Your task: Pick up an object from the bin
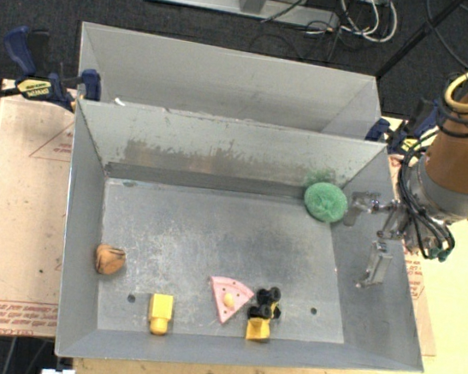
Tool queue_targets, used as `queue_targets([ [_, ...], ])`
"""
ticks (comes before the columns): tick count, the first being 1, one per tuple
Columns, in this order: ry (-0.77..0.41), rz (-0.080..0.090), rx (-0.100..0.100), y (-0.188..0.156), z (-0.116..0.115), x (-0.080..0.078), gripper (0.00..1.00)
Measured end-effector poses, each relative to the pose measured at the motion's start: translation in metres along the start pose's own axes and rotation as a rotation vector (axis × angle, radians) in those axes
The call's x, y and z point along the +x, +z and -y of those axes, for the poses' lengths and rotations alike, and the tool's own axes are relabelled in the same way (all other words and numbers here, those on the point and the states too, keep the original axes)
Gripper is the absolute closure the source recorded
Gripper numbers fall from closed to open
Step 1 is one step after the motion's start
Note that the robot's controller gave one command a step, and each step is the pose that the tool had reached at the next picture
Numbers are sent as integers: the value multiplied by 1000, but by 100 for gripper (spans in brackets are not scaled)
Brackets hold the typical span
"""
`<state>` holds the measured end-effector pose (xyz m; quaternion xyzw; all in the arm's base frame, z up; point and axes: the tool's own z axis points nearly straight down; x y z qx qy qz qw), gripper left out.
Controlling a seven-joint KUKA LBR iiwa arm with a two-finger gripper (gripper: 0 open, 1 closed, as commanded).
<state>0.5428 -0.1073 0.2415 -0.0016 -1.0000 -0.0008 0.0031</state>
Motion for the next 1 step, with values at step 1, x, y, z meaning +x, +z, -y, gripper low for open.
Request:
queue_targets([
  [1,-3,8,1,-4,0,-1,0],
])
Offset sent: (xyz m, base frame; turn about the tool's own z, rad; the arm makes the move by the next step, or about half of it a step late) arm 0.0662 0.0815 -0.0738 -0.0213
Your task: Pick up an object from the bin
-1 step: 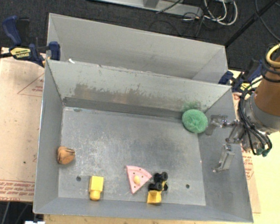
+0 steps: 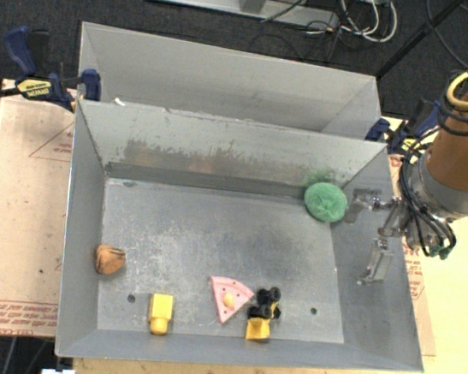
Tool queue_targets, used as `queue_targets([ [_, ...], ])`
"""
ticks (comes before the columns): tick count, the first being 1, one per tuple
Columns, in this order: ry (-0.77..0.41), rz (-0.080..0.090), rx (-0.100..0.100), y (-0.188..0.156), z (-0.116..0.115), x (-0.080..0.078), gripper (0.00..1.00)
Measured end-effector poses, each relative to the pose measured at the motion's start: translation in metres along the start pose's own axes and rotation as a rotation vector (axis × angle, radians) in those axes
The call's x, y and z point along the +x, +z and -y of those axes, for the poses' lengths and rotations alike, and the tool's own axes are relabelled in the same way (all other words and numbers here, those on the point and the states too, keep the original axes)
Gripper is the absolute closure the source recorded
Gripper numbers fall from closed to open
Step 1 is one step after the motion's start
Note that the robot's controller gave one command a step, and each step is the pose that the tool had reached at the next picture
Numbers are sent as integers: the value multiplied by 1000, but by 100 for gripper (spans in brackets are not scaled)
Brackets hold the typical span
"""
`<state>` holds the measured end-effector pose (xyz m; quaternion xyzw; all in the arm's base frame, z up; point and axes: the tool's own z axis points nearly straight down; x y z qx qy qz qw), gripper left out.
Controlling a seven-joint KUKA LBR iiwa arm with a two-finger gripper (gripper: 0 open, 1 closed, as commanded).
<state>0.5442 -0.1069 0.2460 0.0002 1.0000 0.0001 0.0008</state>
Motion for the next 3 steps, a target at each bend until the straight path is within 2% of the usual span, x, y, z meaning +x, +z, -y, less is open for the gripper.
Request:
queue_targets([
  [1,-3,12,4,36,-39,-37,0],
  [2,15,2,-5,73,-71,-45,0],
  [3,-31,3,0,108,-70,-28,0],
])
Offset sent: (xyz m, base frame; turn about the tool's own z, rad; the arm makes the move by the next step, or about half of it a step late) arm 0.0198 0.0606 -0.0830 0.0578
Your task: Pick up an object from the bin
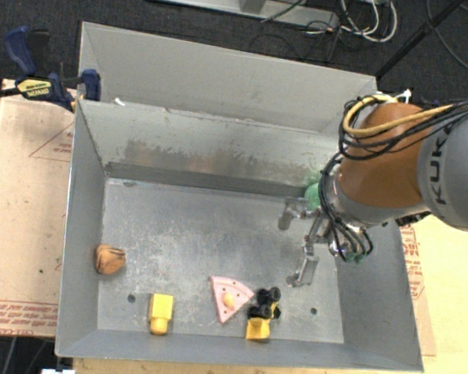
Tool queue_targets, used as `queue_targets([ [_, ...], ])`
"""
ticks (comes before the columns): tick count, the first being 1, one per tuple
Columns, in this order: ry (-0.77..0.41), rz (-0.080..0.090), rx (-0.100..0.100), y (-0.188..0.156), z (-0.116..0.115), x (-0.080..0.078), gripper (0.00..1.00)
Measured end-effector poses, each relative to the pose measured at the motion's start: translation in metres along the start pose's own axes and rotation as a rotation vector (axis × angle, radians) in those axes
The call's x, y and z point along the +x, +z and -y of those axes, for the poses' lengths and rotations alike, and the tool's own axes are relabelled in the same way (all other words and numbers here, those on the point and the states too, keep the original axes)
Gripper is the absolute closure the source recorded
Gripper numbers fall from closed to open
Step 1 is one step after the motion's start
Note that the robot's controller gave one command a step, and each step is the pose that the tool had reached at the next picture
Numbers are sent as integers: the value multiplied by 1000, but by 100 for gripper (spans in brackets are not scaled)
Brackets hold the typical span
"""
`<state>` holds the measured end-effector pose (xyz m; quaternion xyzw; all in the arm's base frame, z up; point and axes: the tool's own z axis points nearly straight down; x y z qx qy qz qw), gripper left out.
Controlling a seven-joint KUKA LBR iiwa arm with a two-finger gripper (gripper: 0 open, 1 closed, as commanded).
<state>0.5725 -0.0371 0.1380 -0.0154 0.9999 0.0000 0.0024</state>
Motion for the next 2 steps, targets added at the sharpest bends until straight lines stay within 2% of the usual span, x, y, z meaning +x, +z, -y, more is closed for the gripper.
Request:
queue_targets([
  [1,-32,-1,-1,51,-4,53,0],
  [2,17,-2,-2,69,2,81,0],
])
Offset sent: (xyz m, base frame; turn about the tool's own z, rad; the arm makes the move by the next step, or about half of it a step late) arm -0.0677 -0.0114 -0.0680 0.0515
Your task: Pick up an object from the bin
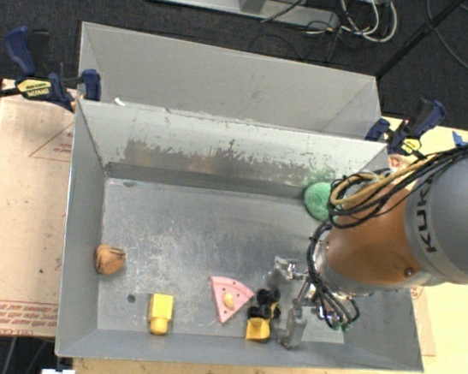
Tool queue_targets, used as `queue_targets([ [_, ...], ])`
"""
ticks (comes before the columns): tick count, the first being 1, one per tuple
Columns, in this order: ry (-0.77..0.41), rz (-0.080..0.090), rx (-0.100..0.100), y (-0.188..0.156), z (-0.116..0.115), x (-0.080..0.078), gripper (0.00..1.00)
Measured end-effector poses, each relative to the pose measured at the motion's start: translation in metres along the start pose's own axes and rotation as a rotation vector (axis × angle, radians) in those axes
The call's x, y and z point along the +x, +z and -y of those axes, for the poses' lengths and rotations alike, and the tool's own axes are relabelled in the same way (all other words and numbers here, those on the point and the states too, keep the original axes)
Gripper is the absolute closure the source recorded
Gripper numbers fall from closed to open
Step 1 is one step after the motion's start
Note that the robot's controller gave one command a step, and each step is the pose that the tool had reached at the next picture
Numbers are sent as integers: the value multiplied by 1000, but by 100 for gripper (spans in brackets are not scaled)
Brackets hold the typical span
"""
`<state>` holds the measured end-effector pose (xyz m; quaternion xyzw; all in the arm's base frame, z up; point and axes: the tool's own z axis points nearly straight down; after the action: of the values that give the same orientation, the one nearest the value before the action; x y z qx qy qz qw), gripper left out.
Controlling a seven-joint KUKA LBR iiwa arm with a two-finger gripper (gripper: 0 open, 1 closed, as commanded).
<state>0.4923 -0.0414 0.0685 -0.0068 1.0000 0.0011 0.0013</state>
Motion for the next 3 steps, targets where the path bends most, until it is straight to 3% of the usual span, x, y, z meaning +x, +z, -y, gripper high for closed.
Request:
queue_targets([
  [1,-99,4,3,-1,-24,-2,0],
  [2,69,-1,1,-2,-75,3,100],
  [3,69,0,1,-2,-75,3,100],
])
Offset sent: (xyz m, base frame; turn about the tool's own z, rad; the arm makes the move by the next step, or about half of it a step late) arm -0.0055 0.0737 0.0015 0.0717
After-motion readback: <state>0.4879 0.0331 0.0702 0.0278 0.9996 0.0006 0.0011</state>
